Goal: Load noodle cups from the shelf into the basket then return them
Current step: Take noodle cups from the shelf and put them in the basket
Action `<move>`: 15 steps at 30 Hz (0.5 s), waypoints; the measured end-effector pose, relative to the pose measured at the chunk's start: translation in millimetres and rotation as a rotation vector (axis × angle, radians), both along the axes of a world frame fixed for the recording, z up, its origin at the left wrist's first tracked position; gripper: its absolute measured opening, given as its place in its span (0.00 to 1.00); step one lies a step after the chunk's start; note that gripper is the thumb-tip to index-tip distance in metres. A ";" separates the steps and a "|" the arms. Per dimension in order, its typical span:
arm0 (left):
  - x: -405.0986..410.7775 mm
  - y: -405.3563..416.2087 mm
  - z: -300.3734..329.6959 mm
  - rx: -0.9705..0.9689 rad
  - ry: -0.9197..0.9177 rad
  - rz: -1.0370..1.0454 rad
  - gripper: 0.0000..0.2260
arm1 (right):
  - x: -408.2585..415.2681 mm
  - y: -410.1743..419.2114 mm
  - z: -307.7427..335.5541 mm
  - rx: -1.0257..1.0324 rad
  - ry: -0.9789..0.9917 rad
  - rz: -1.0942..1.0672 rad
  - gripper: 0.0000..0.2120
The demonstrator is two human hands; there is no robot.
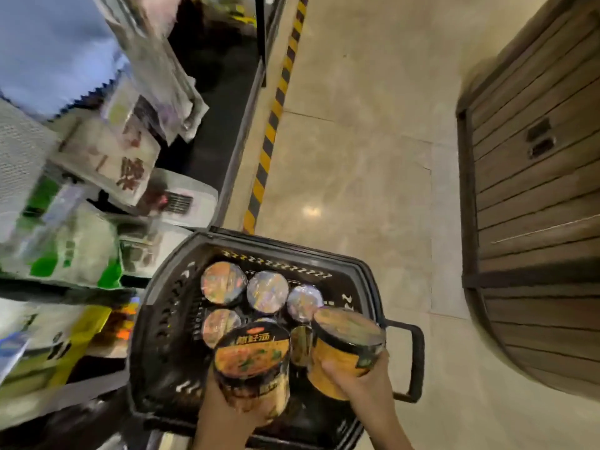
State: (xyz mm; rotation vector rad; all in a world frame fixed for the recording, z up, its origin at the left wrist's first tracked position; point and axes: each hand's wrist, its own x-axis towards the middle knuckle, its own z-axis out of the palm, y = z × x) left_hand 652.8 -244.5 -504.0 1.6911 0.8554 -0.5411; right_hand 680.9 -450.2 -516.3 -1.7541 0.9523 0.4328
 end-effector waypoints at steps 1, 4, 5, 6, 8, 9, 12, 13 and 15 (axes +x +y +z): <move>8.4 -5.7 -18.3 0.008 -0.018 -0.030 0.40 | 10.3 2.1 -14.6 -0.021 0.011 0.023 0.55; 21.8 -7.8 -91.2 0.038 -0.089 -0.120 0.36 | 27.7 1.2 -76.5 -0.036 -0.003 0.112 0.49; 23.5 -5.8 -116.3 0.044 -0.122 -0.151 0.42 | 31.7 2.8 -97.8 -0.029 -0.021 0.118 0.47; 21.7 -2.4 -141.1 0.050 -0.110 -0.185 0.48 | 33.7 4.2 -118.7 -0.023 -0.032 0.136 0.46; 21.6 2.0 -182.0 0.040 -0.065 -0.242 0.56 | 35.3 5.0 -157.0 -0.005 -0.064 0.147 0.43; 19.5 4.8 -201.2 0.051 -0.052 -0.265 0.56 | 36.4 5.7 -174.6 -0.004 -0.089 0.139 0.42; 21.1 13.9 -239.3 0.058 -0.070 -0.339 0.49 | 38.8 8.9 -214.9 -0.023 -0.099 0.118 0.44; 22.4 17.2 -250.2 0.053 -0.087 -0.375 0.47 | 37.8 8.6 -227.9 -0.027 -0.110 0.123 0.45; 24.4 24.7 -268.2 0.051 -0.114 -0.434 0.47 | 33.6 8.8 -251.2 -0.045 -0.102 0.126 0.50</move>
